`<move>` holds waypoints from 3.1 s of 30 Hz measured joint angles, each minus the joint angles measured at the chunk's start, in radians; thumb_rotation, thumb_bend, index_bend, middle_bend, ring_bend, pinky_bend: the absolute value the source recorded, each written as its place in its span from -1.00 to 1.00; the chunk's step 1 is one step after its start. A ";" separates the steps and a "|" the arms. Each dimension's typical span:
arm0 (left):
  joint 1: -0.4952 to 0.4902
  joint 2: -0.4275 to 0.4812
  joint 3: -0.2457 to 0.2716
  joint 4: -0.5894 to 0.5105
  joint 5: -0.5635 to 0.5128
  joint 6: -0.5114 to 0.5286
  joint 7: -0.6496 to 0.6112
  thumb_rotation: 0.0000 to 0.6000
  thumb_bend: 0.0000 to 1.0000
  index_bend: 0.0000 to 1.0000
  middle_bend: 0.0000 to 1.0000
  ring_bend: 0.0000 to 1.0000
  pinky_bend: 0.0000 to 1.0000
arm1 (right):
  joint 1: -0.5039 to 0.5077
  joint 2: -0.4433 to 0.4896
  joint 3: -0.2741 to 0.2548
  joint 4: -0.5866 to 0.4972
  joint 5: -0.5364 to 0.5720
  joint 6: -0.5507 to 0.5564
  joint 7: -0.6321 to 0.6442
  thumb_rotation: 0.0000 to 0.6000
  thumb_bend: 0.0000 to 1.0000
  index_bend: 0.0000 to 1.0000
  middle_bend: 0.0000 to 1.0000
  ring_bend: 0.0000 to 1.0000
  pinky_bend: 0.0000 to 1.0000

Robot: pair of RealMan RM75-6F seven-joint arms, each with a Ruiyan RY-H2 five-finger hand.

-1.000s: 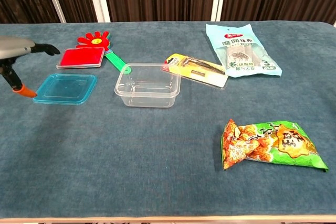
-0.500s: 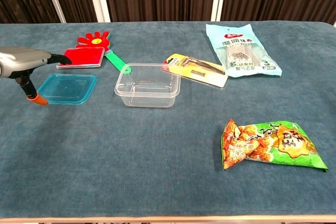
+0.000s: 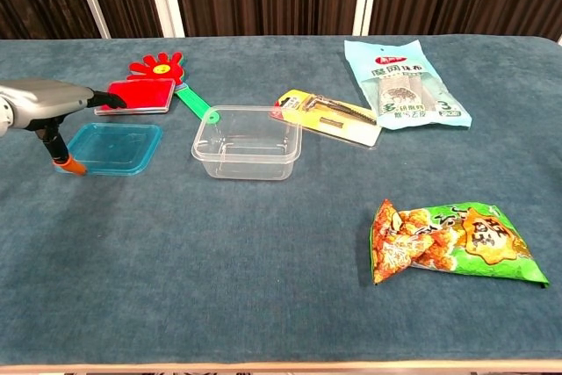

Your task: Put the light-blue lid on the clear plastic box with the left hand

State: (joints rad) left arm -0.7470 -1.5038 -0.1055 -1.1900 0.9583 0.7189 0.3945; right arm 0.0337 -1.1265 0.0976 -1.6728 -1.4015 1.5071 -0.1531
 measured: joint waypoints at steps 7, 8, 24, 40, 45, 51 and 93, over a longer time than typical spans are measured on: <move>-0.014 -0.008 0.008 0.008 0.015 -0.027 -0.020 1.00 -0.66 -0.89 -0.89 -1.00 -0.98 | -0.001 0.000 0.002 -0.001 0.001 0.004 -0.001 1.00 -0.29 -0.97 -0.97 -1.00 -1.00; -0.014 -0.008 0.008 0.007 0.018 -0.026 -0.022 1.00 -0.66 -0.89 -0.89 -1.00 -0.98 | -0.001 0.000 0.002 -0.001 0.001 0.005 -0.001 1.00 -0.30 -0.97 -0.97 -1.00 -1.00; -0.033 0.001 0.022 -0.034 0.010 -0.013 0.013 1.00 -0.66 -0.90 -0.89 -1.00 -0.98 | -0.001 -0.001 0.003 -0.001 0.003 0.002 0.004 1.00 -0.29 -0.97 -0.97 -1.00 -1.00; -0.064 -0.021 0.033 0.012 -0.051 -0.049 0.043 1.00 -0.66 -0.90 -0.84 -1.00 -0.98 | -0.003 -0.001 0.008 -0.007 0.017 0.002 0.001 1.00 -0.29 -0.97 -0.97 -1.00 -1.00; -0.071 -0.029 0.037 0.031 -0.061 -0.062 0.044 1.00 -0.67 -0.90 -0.81 -1.00 -0.98 | -0.003 -0.002 0.009 -0.007 0.019 0.004 -0.001 1.00 -0.29 -0.97 -0.97 -1.00 -1.00; -0.081 -0.039 0.040 0.049 -0.065 -0.069 0.043 1.00 -0.65 -0.90 -0.66 -1.00 -0.98 | -0.003 -0.002 0.011 -0.009 0.023 0.002 -0.004 1.00 -0.29 -0.97 -0.97 -1.00 -1.00; -0.077 0.099 -0.009 -0.130 -0.019 0.013 -0.030 1.00 -0.43 -0.77 -0.21 -0.99 -0.98 | -0.006 -0.001 0.015 -0.016 0.029 0.008 -0.009 1.00 -0.29 -0.97 -0.97 -1.00 -1.00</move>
State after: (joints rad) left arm -0.8239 -1.4046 -0.1140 -1.3198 0.9397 0.7321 0.3643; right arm 0.0276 -1.1274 0.1126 -1.6889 -1.3726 1.5152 -0.1621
